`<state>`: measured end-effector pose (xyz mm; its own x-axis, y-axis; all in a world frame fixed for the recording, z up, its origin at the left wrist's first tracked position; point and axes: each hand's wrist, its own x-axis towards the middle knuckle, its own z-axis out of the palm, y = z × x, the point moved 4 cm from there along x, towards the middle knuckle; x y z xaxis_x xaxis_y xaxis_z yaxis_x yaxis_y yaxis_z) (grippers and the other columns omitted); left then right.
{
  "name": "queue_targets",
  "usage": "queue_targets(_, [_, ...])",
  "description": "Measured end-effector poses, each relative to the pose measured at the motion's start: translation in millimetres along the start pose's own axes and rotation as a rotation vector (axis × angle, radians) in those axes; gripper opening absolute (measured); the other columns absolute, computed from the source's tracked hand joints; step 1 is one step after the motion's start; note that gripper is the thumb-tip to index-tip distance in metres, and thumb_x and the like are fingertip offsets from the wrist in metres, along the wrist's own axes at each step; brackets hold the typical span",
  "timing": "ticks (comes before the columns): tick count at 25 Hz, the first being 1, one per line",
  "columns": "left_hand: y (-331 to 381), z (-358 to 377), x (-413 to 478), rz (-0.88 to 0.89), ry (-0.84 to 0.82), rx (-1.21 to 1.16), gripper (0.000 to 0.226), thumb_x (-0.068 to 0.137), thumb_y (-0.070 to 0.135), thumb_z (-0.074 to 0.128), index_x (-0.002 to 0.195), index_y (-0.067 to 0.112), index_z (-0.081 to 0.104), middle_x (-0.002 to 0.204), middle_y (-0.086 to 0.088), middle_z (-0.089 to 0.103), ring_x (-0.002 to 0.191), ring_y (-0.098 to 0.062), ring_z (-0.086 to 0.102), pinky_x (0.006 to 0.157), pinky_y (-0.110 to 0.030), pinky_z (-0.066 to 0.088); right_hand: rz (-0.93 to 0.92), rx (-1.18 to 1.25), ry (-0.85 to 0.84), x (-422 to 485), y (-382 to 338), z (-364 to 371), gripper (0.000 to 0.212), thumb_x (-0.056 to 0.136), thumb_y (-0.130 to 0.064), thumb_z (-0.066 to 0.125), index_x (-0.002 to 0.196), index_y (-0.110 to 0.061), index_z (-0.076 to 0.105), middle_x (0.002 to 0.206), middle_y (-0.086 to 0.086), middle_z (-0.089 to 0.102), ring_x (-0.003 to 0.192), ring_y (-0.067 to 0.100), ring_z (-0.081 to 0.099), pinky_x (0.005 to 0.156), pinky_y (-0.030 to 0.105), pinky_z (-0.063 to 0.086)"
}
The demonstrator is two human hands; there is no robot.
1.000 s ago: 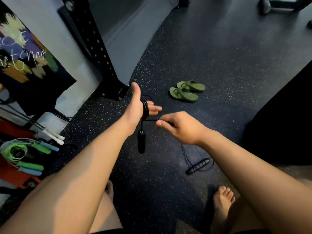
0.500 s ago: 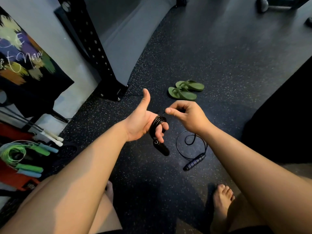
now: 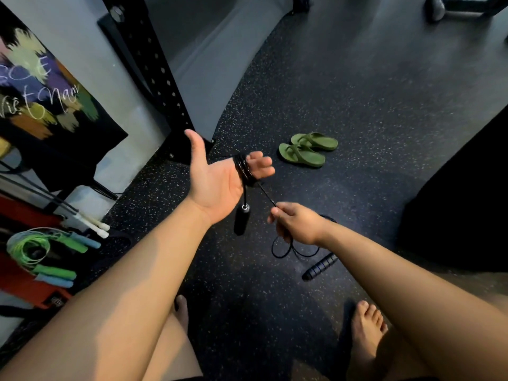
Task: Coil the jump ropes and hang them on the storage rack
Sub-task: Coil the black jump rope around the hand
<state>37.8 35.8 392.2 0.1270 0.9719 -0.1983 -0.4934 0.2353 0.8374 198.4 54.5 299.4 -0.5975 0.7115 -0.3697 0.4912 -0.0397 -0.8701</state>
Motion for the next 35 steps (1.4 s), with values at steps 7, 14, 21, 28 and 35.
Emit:
queue_targets(7, [-1.8,-9.8,6.4,0.065,0.150,0.174,0.119,0.072,0.091,-0.004,0.128,0.006,0.059,0.142,-0.021,0.060,0.136,-0.029,0.055,0.127,-0.051,0.009,-0.135,-0.461,-0.144,-16.0,-33.4,17.1,0.032,0.107,-0.032,0.041,0.105,-0.006,0.060,0.077,0.003,0.059,0.064,0.015,0.052,0.066,0.035,0.045])
queue_targets(14, [-38.7,-28.3,18.4,-0.288,0.042,0.739,0.130,0.058,0.105,-0.004,0.102,0.013,0.078,0.115,-0.022,0.072,0.129,-0.023,0.061,0.125,-0.048,0.014,-0.448,-0.561,0.085,-19.1,-76.8,-23.7,0.020,0.102,-0.033,0.055,0.101,-0.021,0.072,0.075,-0.013,0.064,0.059,0.004,0.051,0.062,0.025,0.037])
queue_targets(21, [-41.4,1.5,-6.8,-0.540,-0.306,0.786,0.141,0.074,0.085,-0.021,0.109,-0.025,0.060,0.069,-0.010,0.073,0.078,-0.032,0.071,0.099,-0.042,0.042,-0.460,-0.215,0.144,-16.1,-69.1,-53.6,0.015,0.082,-0.032,0.081,0.087,-0.018,0.078,0.078,-0.005,0.075,0.072,0.012,0.068,0.068,0.032,0.051])
queue_targets(28, [-18.8,11.9,-11.9,-0.392,-0.229,0.388,0.123,0.059,0.097,-0.010,0.074,-0.001,0.064,0.043,-0.004,0.050,0.051,-0.027,0.061,0.085,-0.037,0.052,-0.418,-0.129,0.146,-5.3,-41.5,-38.8,0.019,0.103,-0.024,0.053,0.105,-0.016,0.071,0.092,-0.003,0.073,0.082,0.010,0.065,0.081,0.039,0.055])
queue_targets(35, [-9.9,12.7,-11.4,-0.206,-0.114,0.063,0.127,0.066,0.100,-0.003,0.088,-0.002,0.070,0.069,-0.013,0.064,0.074,-0.032,0.066,0.086,-0.038,0.055,-0.327,0.070,0.154,4.9,-33.2,-12.4,0.032,0.108,-0.025,0.042,0.083,-0.024,0.062,0.080,-0.004,0.066,0.079,0.011,0.058,0.088,0.047,0.049])
